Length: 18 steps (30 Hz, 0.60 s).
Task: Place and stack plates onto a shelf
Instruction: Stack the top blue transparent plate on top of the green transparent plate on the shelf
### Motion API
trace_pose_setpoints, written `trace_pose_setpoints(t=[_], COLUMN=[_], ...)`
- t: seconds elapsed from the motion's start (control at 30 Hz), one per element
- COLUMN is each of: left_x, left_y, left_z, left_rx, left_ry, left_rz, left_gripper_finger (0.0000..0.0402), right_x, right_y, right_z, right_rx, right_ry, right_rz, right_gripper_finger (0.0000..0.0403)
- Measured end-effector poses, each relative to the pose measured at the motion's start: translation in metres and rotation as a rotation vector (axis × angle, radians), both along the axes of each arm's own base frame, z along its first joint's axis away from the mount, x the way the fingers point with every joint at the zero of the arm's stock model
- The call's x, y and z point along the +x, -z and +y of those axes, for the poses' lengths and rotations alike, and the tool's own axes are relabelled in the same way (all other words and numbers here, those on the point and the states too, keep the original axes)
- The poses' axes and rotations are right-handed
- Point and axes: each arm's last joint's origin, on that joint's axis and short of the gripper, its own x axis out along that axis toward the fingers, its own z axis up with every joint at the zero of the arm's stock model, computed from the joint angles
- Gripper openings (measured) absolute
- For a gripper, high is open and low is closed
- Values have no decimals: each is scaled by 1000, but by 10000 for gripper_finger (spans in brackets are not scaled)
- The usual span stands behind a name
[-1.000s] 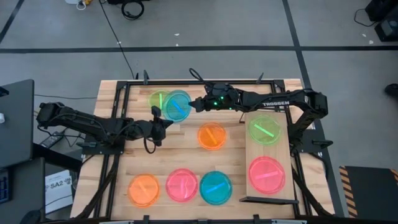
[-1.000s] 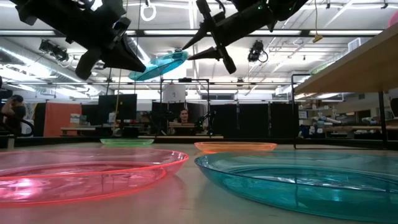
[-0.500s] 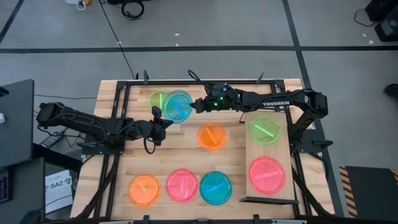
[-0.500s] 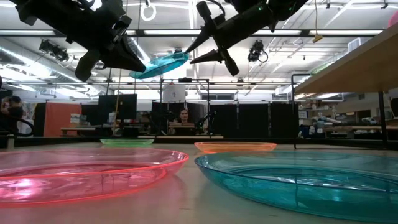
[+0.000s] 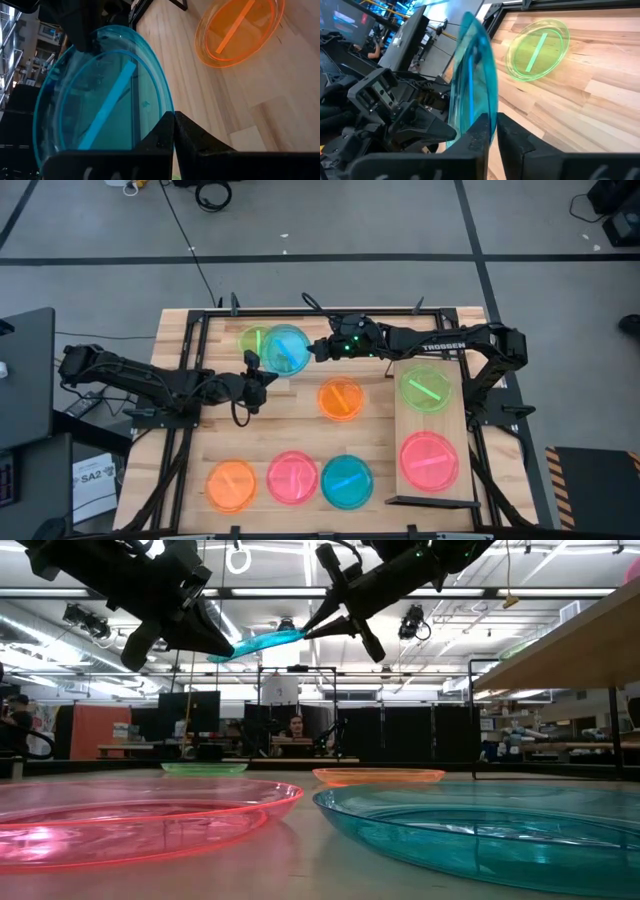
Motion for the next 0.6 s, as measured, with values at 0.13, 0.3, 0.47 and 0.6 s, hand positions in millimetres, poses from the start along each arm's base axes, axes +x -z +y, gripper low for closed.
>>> trace_pose_setpoints(t=[0.13, 0.3, 0.47, 0.6], left_x=[0, 0, 0, 0], left_y=[0, 0, -1, -1], left_z=[0, 0, 0, 0], left_rx=[-2, -3, -9, -9], left_ry=[-1, -1, 1, 1], left_rz=[-2, -4, -12, -10], left_gripper_finger=[9, 9, 25, 58], right_x=[0, 0, 0, 0], right_y=[0, 0, 0, 0], right_z=[0, 0, 0, 0], right_rx=[-1, -3, -24, -27], right_ry=[1, 3, -7, -7], right_rz=[3, 4, 8, 6], right_gripper_finger=[23, 10, 9, 8])
